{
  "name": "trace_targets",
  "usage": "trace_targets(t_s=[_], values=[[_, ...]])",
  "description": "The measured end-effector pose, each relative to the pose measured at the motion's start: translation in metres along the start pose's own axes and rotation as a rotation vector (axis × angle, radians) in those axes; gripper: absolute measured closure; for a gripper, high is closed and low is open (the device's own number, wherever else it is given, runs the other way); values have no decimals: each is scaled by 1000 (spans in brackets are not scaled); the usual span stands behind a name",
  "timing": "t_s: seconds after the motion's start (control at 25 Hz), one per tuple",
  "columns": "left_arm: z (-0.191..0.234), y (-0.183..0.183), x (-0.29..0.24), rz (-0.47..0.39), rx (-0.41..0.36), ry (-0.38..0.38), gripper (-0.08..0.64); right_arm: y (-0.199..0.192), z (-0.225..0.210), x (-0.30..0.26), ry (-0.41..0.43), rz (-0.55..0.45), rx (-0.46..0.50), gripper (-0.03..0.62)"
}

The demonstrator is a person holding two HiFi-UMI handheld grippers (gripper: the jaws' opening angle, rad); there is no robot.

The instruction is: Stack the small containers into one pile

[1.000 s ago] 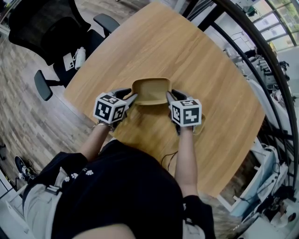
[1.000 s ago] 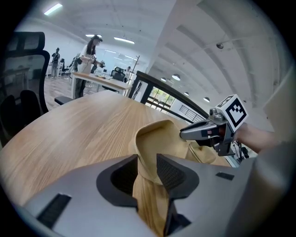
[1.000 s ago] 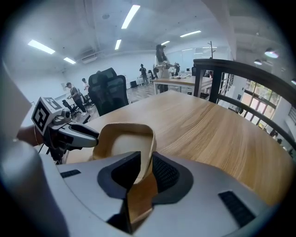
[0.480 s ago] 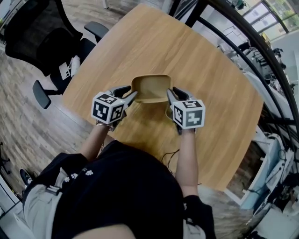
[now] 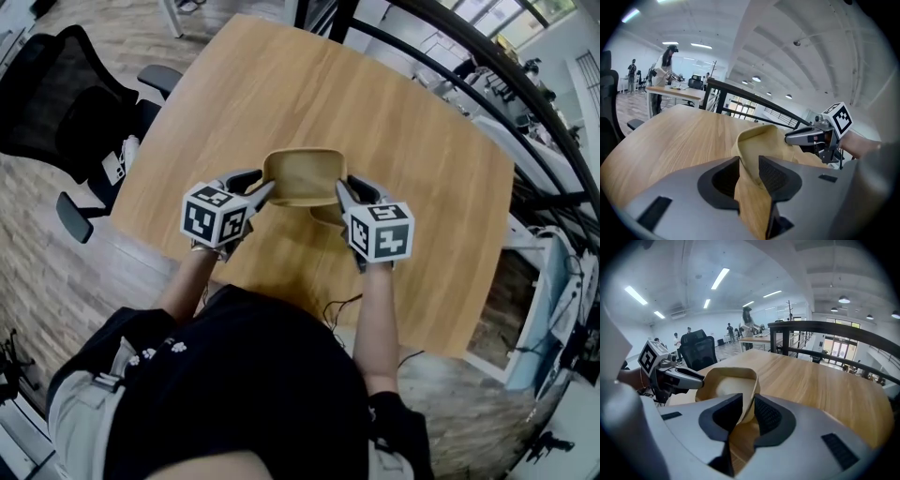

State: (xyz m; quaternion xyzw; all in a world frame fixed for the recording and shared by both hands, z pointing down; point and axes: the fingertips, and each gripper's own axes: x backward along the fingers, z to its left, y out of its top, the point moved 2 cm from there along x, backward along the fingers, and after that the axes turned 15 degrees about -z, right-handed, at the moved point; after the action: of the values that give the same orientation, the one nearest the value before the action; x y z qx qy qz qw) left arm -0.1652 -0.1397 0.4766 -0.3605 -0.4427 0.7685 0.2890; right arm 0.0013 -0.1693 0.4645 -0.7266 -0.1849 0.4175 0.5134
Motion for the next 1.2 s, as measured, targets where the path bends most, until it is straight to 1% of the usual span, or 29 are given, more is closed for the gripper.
trace_targets(t_s=[0.36,0.64,0.92,1.2], values=[[-44,-3,-27,35,-50,-101,426,-17,-28,49,-97,-16,-43,506],[-72,-11,-45,70,-74,-167,426,-32,-45,79,-155,-14,-75,506],[-87,-20,-56,98,-86,-201,426,-48,-55,96,-196,-4,-100,506],[-96,-26,-60,116,-85,-229,427,-56,-60,104,-217,3,-122,506]])
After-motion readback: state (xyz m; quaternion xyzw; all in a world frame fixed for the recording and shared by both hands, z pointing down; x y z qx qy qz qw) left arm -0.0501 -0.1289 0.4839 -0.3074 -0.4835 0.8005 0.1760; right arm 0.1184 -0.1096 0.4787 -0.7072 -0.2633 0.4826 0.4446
